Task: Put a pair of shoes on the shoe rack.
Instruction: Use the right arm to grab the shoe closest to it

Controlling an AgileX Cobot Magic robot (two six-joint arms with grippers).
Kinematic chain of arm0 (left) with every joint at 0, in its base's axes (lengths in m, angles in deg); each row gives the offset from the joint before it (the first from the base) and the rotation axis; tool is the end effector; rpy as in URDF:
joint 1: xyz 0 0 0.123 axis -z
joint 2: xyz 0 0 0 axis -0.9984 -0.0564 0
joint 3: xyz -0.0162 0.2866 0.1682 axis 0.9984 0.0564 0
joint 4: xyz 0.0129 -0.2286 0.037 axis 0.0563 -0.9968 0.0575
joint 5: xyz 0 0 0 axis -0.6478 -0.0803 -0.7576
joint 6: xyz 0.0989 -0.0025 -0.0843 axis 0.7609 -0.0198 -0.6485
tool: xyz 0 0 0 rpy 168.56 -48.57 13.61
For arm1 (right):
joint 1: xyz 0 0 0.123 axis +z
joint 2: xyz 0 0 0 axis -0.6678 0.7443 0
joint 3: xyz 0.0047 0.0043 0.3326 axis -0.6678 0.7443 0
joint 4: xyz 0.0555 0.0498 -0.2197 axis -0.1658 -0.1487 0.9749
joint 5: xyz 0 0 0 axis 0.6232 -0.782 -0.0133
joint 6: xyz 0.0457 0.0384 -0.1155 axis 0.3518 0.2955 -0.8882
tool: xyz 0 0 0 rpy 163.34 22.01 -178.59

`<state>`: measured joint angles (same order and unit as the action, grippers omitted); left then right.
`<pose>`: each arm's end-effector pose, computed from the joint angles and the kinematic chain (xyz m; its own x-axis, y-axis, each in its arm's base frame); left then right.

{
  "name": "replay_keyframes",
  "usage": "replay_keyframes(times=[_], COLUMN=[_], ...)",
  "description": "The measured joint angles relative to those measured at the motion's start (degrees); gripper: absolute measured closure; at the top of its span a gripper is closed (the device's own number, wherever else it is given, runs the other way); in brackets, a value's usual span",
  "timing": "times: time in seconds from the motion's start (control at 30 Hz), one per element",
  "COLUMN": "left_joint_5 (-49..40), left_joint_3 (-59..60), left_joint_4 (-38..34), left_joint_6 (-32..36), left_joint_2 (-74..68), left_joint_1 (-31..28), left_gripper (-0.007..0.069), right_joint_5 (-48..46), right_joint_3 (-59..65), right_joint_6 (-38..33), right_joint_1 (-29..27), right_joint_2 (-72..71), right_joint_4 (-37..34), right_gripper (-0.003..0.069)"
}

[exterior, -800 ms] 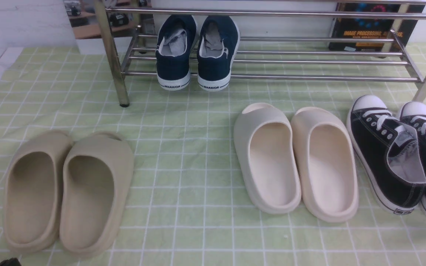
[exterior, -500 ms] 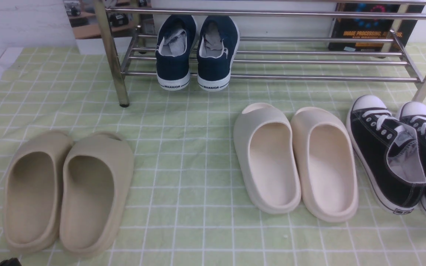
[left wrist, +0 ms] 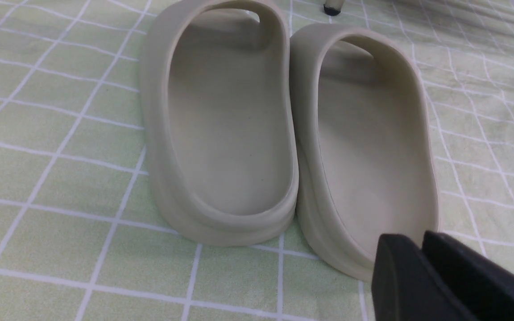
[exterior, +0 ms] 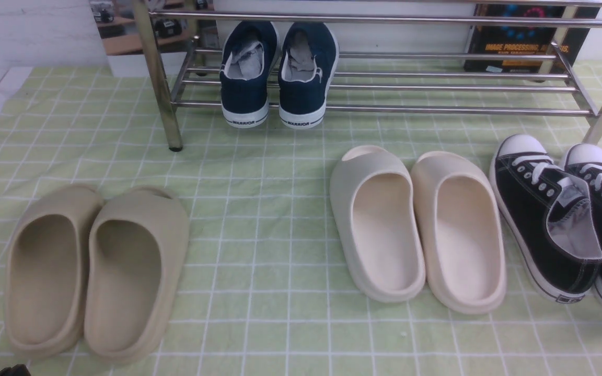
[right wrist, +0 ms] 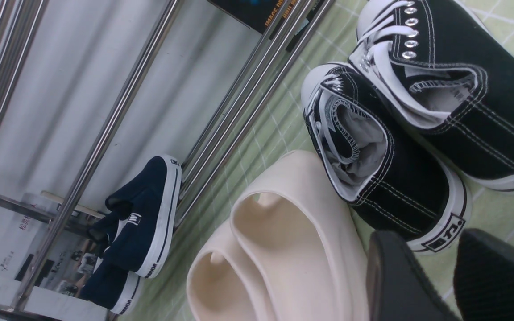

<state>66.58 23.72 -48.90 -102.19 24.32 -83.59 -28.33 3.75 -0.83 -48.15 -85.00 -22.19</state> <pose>0.0212 -0.0008 0.1571 -0.3121 -0.2607 -0.9136 -0.0355 0.9642 -0.2630 0.0269 0.0107 0.1797 -0.0716 0.8549 -0.5139 0.1265 0.5188 0.8455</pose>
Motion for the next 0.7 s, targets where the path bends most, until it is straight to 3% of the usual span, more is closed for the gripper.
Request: replay_keyframes(times=[0.17,0.27,0.4,0.43,0.47,0.53,0.7], left_joint_5=[0.0,0.0,0.0,0.0,0.0,0.0,0.0], left_joint_3=[0.0,0.0,0.0,0.0,0.0,0.0,0.0], left_joint_4=[0.0,0.0,0.0,0.0,0.0,0.0,0.0], left_joint_6=[0.0,0.0,0.0,0.0,0.0,0.0,0.0], left_joint_2=[0.0,0.0,0.0,0.0,0.0,0.0,0.0], left_joint_1=[0.0,0.0,0.0,0.0,0.0,0.0,0.0], left_gripper=[0.0543,0.0539,0.0533,0.0533,0.0533,0.0533,0.0529], right_joint_5=[0.0,-0.6,-4.3,-7.5,-7.5,-16.7,-28.5], right_joint_3=[-0.8,-6.9,-19.5,-24.3,-25.1,-36.4,-49.9], right_joint_6=[-6.0,-14.2,-25.8,-29.4,-29.9,-37.0,-41.5], right_joint_1=[0.0,0.0,0.0,0.0,0.0,0.1,2.0], right_joint_2=[0.0,0.3,6.3,10.1,10.7,19.7,32.3], right_joint_4=[0.0,0.7,4.0,5.2,5.4,8.1,10.9], right_gripper=[0.0420,0.0425,0.0497,0.0544,0.0544,0.0648,0.0662])
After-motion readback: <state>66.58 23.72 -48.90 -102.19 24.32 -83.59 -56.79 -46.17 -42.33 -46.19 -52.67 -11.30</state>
